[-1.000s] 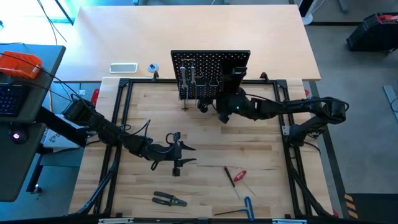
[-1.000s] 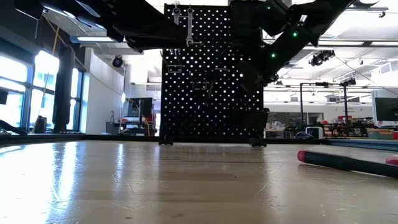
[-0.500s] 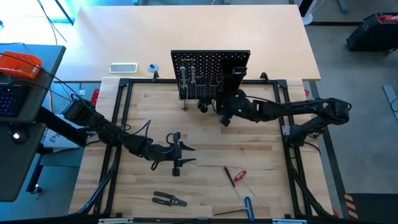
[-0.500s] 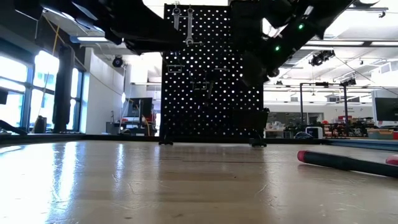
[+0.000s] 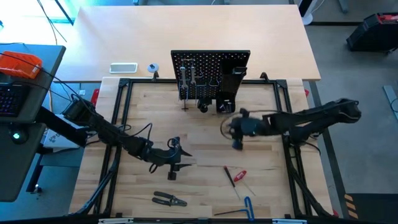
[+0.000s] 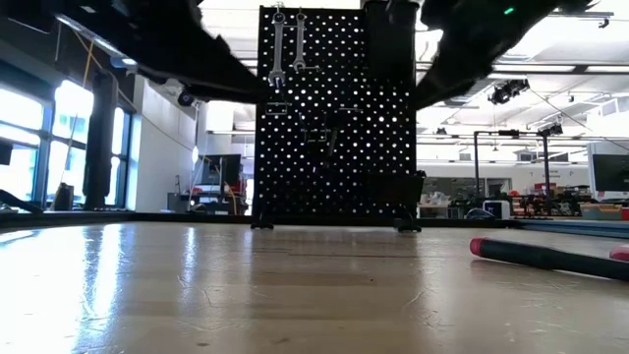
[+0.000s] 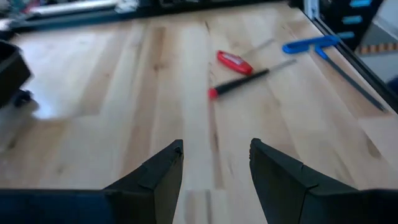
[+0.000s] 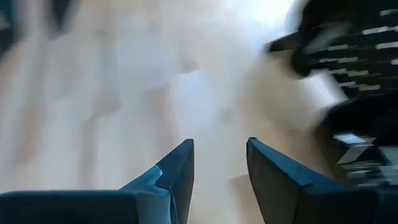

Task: Hang tools onto peg board
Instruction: Put the black nut into the top peg board bin

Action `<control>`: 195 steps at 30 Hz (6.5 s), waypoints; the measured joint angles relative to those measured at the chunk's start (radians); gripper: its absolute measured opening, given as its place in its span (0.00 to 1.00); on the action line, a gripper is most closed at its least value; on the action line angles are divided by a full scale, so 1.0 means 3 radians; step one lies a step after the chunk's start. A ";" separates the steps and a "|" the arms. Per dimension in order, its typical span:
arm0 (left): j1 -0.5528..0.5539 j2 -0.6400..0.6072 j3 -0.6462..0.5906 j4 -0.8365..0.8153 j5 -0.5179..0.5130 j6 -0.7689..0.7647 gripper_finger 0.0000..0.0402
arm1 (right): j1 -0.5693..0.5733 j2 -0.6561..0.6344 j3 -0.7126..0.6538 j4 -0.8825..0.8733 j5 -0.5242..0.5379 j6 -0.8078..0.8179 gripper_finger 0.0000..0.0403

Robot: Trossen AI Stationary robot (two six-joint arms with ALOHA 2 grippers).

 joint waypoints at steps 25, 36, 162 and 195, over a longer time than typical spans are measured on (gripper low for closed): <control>-0.0143 0.0000 0.0000 -0.0075 -0.0003 -0.0432 0.43 | 0.1567 0.1655 0.0000 0.0538 0.0645 0.1892 0.35; -0.0143 0.0000 0.0000 -0.0053 -0.0089 -0.0433 0.43 | 0.1651 0.2011 0.0011 0.0747 0.0710 0.2054 0.29; 0.0344 0.0181 0.0001 0.2398 0.0246 0.0495 0.43 | 0.1438 0.0741 0.0001 0.2810 0.1369 -0.1155 0.04; 0.0494 0.0181 0.0193 0.2520 0.0387 0.0650 0.36 | 0.1006 0.0775 0.0003 0.3164 0.0900 -0.1304 0.04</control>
